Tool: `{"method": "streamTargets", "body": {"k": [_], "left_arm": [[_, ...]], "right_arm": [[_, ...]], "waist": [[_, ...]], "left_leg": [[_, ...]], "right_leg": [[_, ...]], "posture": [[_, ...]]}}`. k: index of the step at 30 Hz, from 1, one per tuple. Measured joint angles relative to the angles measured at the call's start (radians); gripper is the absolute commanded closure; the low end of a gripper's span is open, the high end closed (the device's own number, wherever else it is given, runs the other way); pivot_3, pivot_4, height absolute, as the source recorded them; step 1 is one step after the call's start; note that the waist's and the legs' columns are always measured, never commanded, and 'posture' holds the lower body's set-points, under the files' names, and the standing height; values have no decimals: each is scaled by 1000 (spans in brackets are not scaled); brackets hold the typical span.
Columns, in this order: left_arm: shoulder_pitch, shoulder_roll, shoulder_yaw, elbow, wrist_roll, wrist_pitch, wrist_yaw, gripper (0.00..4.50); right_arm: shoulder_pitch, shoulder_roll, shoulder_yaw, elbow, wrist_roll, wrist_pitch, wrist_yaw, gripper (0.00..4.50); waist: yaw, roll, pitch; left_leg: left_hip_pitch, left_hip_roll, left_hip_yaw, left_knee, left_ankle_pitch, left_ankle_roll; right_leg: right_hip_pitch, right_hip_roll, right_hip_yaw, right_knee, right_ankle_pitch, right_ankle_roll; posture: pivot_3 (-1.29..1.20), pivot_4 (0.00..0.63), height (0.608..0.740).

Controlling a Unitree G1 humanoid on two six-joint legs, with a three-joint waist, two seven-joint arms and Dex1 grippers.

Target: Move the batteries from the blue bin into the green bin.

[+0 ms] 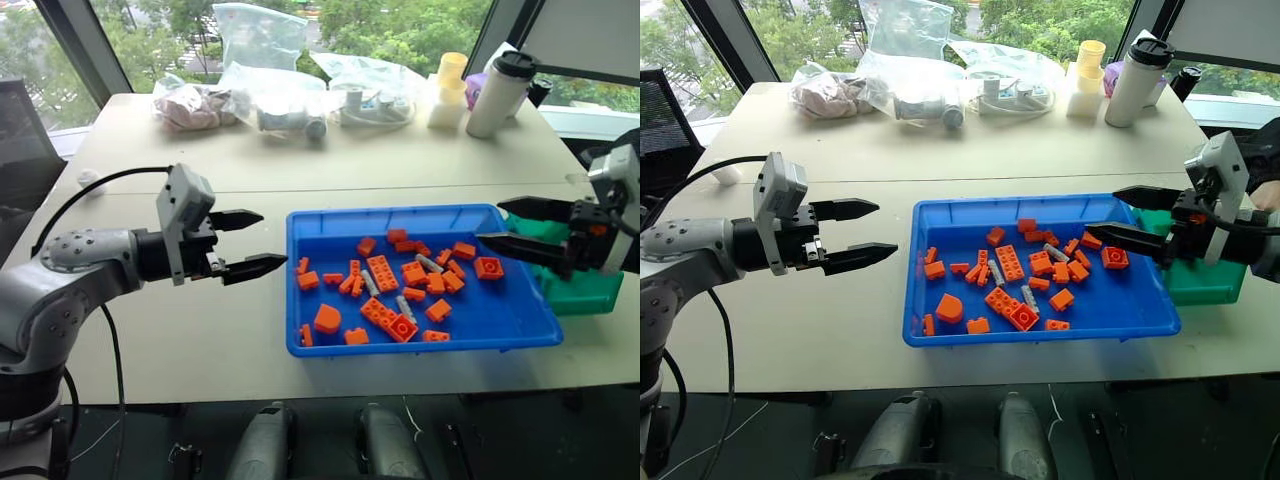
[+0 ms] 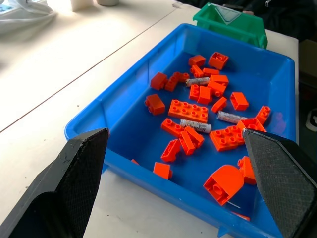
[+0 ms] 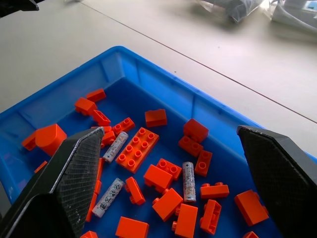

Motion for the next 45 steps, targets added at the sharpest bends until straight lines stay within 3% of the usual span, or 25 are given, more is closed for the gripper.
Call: {"method": "streamTargets", "body": {"k": [20, 25, 29, 35, 39, 45], "left_arm": [[-19, 19, -47, 18, 60, -29, -39, 0], [-34, 116, -75, 45, 137, -93, -130, 0], [-69, 136, -152, 95, 202, -152, -222, 0], [-89, 221, -205, 124, 236, -193, -401, 0], [-102, 227, -226, 108, 263, -224, -448, 0], [-96, 190, -249, 100, 294, -225, -422, 0]], "right_arm": [[9, 27, 18, -19, -31, -4, -17, 48], [-12, -30, 29, 34, -39, 26, 12, 48], [-57, -98, 104, 66, -51, 102, 18, 48], [-205, -95, 244, 36, 1, 253, 31, 48], [-235, -30, 390, -78, -37, 213, 38, 48], [-294, 53, 554, -83, -172, 101, 43, 48]], "waist": [[0, 0, 0], [-2, 0, 0], [-2, 0, 0], [-13, 1, 0], [-21, 0, 0], [-23, 0, 0]], "left_leg": [[0, 0, 0, 0, 0, 0], [0, 0, 1, 0, 0, 0], [0, 0, 1, 0, 0, 0], [-1, 1, 2, -1, 0, 0], [-1, 1, 1, -1, 0, 0], [-1, 1, 1, 0, 0, 0]], "right_leg": [[0, 0, 0, 0, 0, 0], [0, 1, 0, 0, 0, 0], [0, 1, 0, 0, -2, -4], [-3, 0, 1, 0, 0, -1], [-3, 1, 0, 0, 0, 0], [-3, 2, -1, 1, 0, 0]], "posture": [[0, 150, 740], [0, 150, 740], [0, 150, 740], [0, 150, 740], [0, 150, 740], [0, 150, 740]]}}
